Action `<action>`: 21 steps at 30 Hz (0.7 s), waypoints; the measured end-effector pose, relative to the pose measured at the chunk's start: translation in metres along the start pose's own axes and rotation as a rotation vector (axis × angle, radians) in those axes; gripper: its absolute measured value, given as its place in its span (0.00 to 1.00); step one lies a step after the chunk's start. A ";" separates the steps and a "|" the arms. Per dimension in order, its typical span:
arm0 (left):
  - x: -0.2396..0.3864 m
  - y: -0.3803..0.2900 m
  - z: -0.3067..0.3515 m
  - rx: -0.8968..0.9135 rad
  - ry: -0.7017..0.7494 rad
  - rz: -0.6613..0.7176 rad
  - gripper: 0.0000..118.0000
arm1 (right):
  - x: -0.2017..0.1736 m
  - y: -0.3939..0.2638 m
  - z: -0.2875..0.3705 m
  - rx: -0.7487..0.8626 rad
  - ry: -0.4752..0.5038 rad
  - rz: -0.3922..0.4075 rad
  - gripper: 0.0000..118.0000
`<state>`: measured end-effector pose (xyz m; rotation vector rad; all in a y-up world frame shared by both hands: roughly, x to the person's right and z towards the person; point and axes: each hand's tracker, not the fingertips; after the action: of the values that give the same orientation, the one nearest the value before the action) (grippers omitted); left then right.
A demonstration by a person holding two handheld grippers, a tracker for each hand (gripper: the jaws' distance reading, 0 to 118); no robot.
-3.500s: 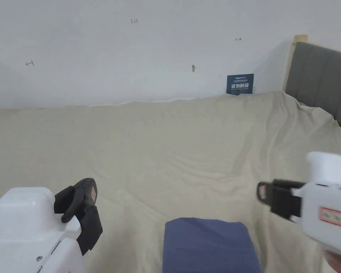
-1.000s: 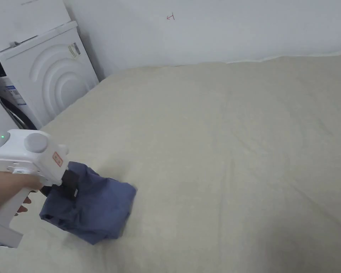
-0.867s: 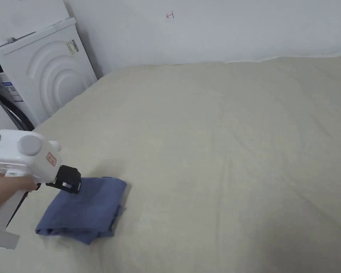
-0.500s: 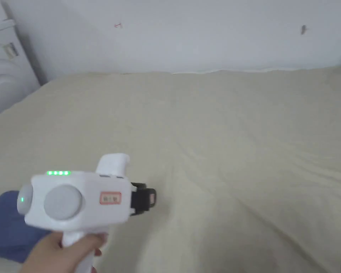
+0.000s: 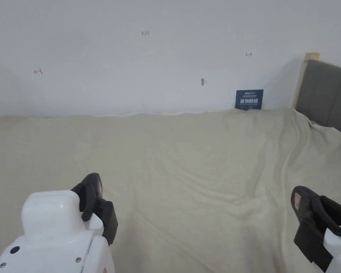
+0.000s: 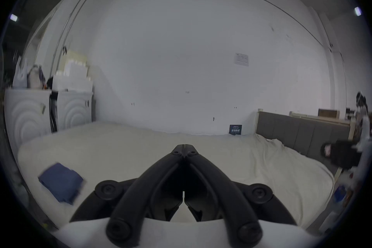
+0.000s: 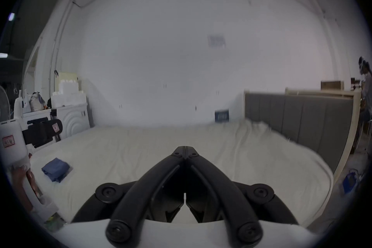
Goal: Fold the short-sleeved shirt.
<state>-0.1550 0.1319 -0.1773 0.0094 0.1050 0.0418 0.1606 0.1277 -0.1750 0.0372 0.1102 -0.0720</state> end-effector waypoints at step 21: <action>0.003 0.042 0.104 0.198 0.014 -0.036 0.47 | -0.010 0.040 0.088 0.239 -0.037 0.112 0.22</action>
<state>-0.1431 0.1736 -0.0740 0.2052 0.1225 -0.0051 0.1632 0.1649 -0.0856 0.2808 0.0620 0.0261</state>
